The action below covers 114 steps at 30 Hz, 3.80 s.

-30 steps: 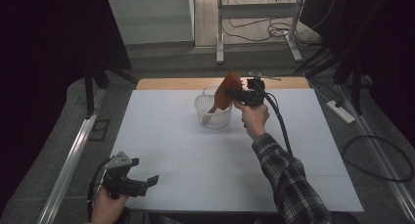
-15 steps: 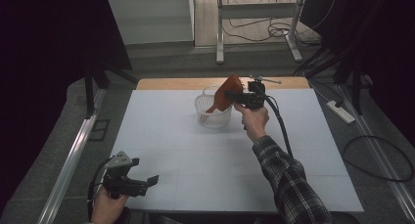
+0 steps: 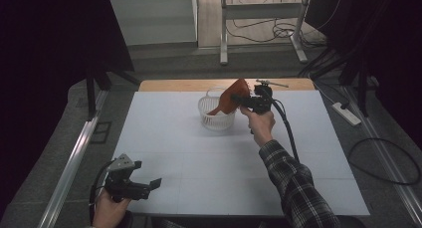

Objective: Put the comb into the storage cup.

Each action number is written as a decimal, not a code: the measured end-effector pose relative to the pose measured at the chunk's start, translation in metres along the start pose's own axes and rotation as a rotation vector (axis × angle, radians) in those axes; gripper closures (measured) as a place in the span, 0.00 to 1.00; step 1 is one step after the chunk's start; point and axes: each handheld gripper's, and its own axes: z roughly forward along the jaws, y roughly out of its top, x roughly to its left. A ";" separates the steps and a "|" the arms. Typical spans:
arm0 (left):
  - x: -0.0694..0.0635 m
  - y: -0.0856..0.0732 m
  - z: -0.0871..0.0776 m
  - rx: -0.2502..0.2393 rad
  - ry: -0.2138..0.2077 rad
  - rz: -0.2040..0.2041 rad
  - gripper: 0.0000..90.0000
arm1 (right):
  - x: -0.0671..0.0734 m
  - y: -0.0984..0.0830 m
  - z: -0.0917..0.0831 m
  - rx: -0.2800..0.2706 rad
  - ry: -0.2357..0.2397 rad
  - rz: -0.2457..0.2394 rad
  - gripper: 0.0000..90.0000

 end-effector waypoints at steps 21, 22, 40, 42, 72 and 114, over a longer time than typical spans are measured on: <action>0.000 0.000 0.000 0.001 0.000 -0.002 0.00 | 0.001 0.002 -0.005 0.046 -0.007 -0.087 0.31; 0.000 0.000 0.000 0.000 0.000 -0.004 0.00 | 0.001 0.002 -0.005 0.048 -0.003 -0.089 0.31; 0.000 0.000 0.000 -0.002 -0.002 -0.002 0.00 | 0.006 0.002 -0.010 0.090 0.004 -0.166 0.24; 0.000 0.000 0.001 -0.001 -0.002 -0.002 0.00 | 0.006 0.002 -0.010 0.094 0.007 -0.171 0.23; 0.000 0.000 0.000 -0.005 -0.004 -0.003 0.00 | 0.011 0.001 -0.027 0.151 0.005 -0.272 0.16; 0.000 0.000 -0.001 -0.005 -0.009 -0.005 0.00 | 0.008 -0.018 -0.062 0.174 0.038 -0.376 0.04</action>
